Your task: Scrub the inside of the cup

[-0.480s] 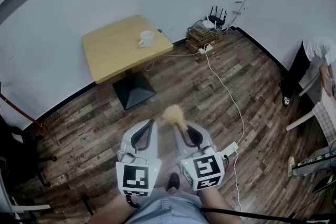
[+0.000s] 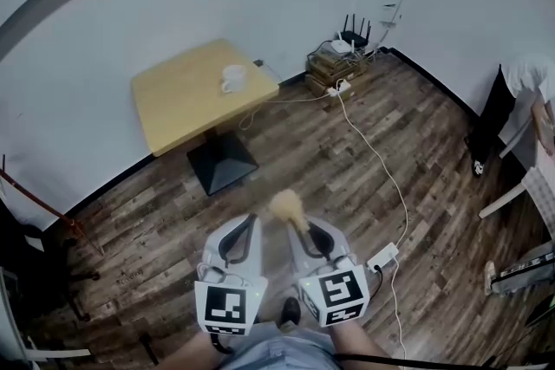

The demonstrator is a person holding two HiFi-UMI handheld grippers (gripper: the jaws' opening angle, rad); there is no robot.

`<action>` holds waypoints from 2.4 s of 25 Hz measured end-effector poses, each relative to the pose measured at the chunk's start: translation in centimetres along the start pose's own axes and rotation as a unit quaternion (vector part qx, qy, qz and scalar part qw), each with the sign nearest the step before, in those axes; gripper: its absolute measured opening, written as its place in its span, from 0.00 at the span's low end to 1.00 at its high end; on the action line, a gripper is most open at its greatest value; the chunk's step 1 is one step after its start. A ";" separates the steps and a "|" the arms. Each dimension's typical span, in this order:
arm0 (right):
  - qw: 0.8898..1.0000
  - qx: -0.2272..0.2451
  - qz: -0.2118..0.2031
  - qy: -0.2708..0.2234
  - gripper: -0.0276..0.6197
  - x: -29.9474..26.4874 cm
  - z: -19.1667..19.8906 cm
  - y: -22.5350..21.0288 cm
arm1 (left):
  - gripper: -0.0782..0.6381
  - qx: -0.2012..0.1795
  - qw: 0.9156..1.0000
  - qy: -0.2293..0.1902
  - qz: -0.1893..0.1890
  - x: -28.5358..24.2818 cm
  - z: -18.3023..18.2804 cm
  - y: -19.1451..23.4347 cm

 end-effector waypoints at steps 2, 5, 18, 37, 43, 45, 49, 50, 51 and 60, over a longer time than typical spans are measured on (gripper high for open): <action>1.000 0.004 0.001 -0.006 0.14 0.1 -0.3 -1.2 | 0.14 -0.008 1.000 -0.004 -0.001 -0.8 -0.3 -0.6; 1.000 0.011 -0.006 -0.013 0.14 0.2 -0.9 -2.7 | 0.14 0.004 1.000 -0.006 -0.012 -1.8 -0.9 -1.5; 0.999 -0.017 -0.041 0.013 0.14 -3.3 1.4 -7.1 | 0.14 0.002 0.999 0.029 -0.037 -6.2 1.3 -1.5; 0.996 -0.023 -0.076 0.032 0.14 -25.5 -3.0 -16.9 | 0.14 0.041 0.995 0.040 -0.083 -26.1 2.1 12.0; 0.997 -0.004 -0.071 0.025 0.14 -28.7 -5.2 -18.4 | 0.14 0.053 0.995 0.024 -0.079 -29.8 1.2 14.2; 0.998 0.000 -0.064 0.022 0.14 -29.2 -5.8 -18.8 | 0.14 0.034 0.997 0.021 -0.067 -30.5 1.2 14.7; 0.999 0.012 -0.049 0.014 0.14 -30.0 -6.7 -19.9 | 0.14 0.036 0.998 0.010 -0.056 -32.3 1.0 15.3; 0.999 0.014 -0.045 0.014 0.14 -30.2 -6.8 -20.4 | 0.14 0.039 0.998 0.010 -0.054 -32.9 1.0 15.2; 0.999 0.015 -0.042 0.013 0.14 -30.2 -6.8 -20.9 | 0.14 0.041 0.998 0.010 -0.051 -33.4 1.1 15.1; 0.998 0.013 -0.051 0.027 0.14 -32.5 -6.9 -23.7 | 0.14 0.053 0.997 0.025 -0.054 -37.3 1.9 15.2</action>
Point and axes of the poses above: the fingertips, and each gripper's own axes: x backward along the fingers, y to its left, z out of its underside, the point moved 4 cm from there along x, backward along the fingers, and after that the axes turned 8 degrees about -z, right-handed, at the moved point
